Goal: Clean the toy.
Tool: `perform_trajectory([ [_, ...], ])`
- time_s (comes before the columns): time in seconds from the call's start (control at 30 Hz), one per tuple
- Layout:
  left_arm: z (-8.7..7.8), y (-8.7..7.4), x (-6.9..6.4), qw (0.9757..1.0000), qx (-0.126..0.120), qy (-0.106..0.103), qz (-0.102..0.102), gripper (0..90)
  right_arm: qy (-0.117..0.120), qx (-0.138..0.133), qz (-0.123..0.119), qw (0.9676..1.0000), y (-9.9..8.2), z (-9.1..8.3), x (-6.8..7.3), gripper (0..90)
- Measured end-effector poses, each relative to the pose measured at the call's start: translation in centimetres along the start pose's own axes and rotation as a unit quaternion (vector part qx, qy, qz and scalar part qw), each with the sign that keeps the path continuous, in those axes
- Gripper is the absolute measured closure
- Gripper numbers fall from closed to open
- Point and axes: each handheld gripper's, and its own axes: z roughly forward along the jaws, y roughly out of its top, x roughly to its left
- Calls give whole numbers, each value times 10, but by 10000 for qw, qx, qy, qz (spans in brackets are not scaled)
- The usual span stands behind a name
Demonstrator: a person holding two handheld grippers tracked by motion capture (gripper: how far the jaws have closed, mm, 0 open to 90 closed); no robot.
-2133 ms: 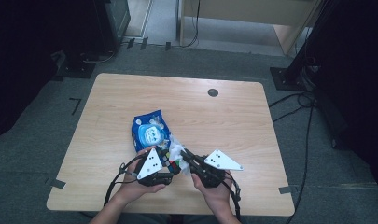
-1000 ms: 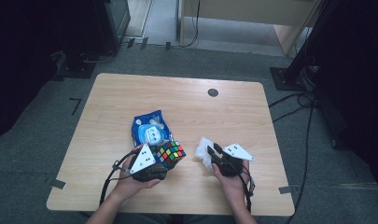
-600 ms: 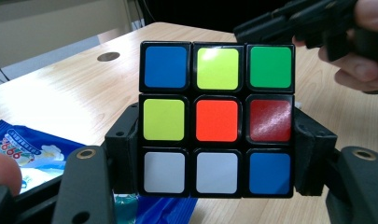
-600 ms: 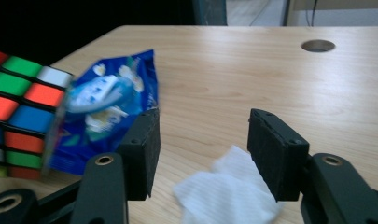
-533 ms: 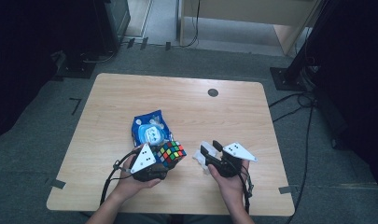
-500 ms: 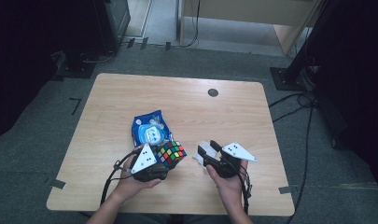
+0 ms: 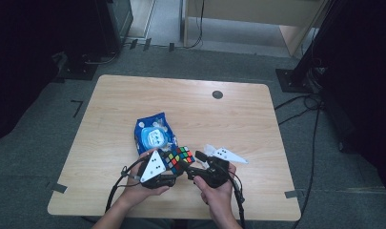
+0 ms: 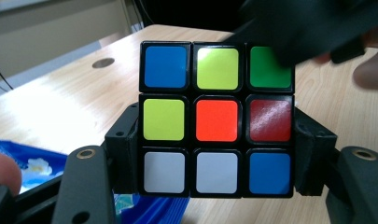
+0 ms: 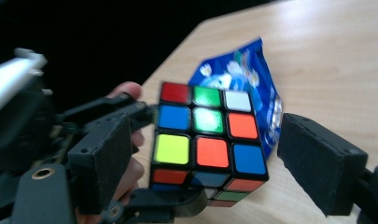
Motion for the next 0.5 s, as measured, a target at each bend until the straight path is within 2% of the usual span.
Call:
perform_trajectory([
  [0.03, 0, 1, -3, 10000, -57, 4, 39, 341, 8, 100, 160, 9998, -2, 4, -2, 188],
  [0.07, 0, 1, -3, 10000, -57, 4, 39, 341, 8, 100, 160, 9998, -2, 4, -2, 188],
  [0.1, 0, 2, -4, 9999, -87, 21, 77, 341, 30, 181, 317, 9993, -3, 6, -4, 229],
  [0.17, 1, 2, -6, 9999, -57, 42, 128, 341, 190, 178, 428, 9987, -4, 5, -6, 335],
  [0.23, 1, 2, -6, 9999, -59, 3, 85, 341, 197, 189, 470, 9985, -4, 5, -5, 337],
  [0.33, 4, 0, -5, 10000, -22, -91, 26, 339, 59, 260, 385, 9989, -4, 4, -3, 344],
  [0.4, 7, -1, -7, 9999, 63, -51, 121, 335, -72, 314, 312, 9990, -4, 4, -3, 344],
  [0.5, 11, -4, -12, 9984, 316, 162, 439, 314, -113, 316, 328, 9989, -3, 3, -4, 345],
])
